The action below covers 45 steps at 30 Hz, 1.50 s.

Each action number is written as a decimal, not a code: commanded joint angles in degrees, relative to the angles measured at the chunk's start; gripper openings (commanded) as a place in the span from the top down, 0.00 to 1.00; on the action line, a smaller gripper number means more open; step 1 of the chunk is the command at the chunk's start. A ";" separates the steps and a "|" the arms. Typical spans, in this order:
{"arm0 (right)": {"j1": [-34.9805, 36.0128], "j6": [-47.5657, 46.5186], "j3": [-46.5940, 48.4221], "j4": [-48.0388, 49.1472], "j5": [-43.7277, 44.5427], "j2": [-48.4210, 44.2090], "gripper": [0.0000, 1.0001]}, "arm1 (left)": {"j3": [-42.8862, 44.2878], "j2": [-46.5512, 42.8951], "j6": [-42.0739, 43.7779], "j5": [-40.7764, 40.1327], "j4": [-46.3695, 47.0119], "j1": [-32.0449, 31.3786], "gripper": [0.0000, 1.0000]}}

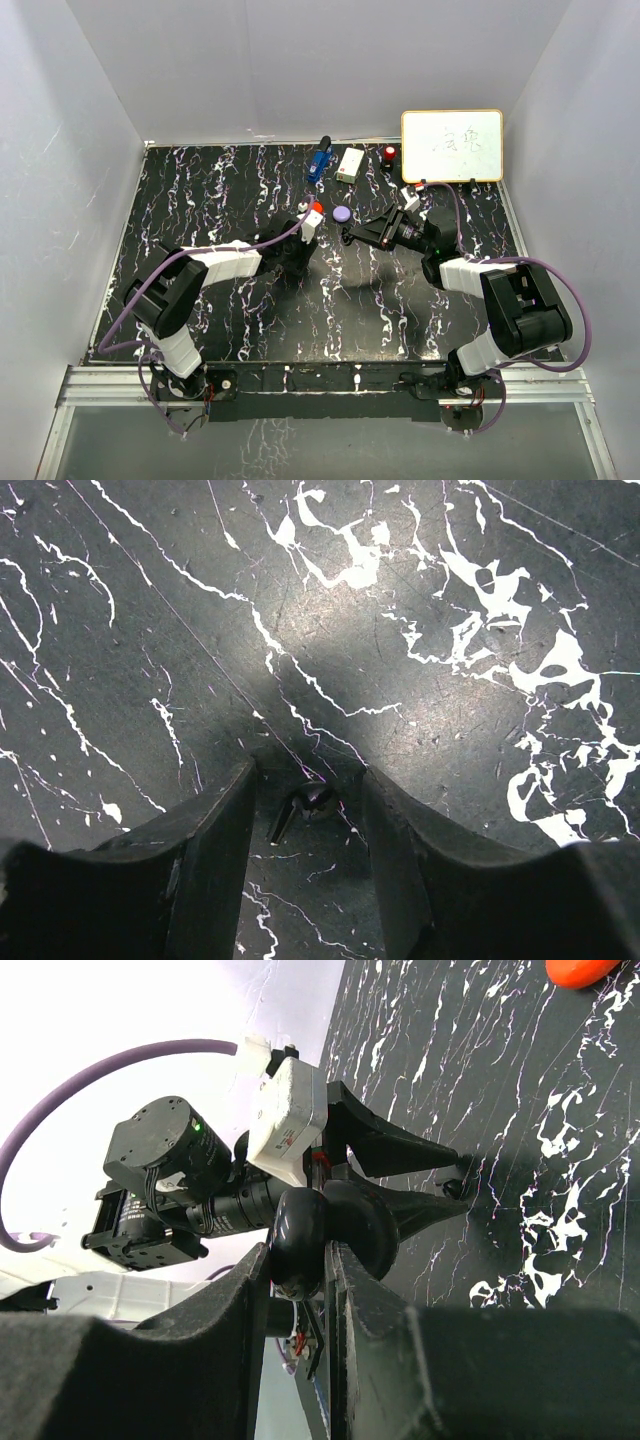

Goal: Insert the wireless bluetooth earbuds into the charging case
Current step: Pick up the earbud from the center of the board.

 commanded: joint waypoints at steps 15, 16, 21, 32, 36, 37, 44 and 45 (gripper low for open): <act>-0.19 0.65 0.16 4.14 -0.76 -1.55 1.00 | -4.80 -1.38 -0.94 -0.72 -7.80 -0.48 0.62; -0.20 0.67 0.13 4.15 -0.76 -1.63 1.00 | -4.91 -1.24 -0.98 -0.62 -7.72 -0.49 0.62; -0.22 0.79 0.11 4.25 -0.76 -1.73 1.00 | -4.68 -0.30 -0.90 -0.24 -7.34 -0.52 0.63; -0.30 0.83 -0.18 4.40 -0.70 -1.58 1.00 | -4.46 0.06 -1.58 -0.02 -8.15 -0.47 0.74; -0.32 0.85 -0.36 4.56 -0.72 -1.64 1.00 | -4.44 0.03 -1.77 0.14 -8.02 -0.47 0.77; -0.32 0.86 -0.38 4.58 -0.71 -1.65 1.00 | -4.25 0.11 -1.78 0.28 -8.05 -0.47 0.78; -0.30 0.87 -0.48 4.61 -0.75 -1.64 1.00 | -2.08 -0.60 -2.08 0.40 -7.75 -0.47 0.89; -0.30 0.87 -0.46 4.59 -0.74 -1.64 1.00 | -1.78 -1.05 -2.25 0.41 -7.57 -0.47 0.91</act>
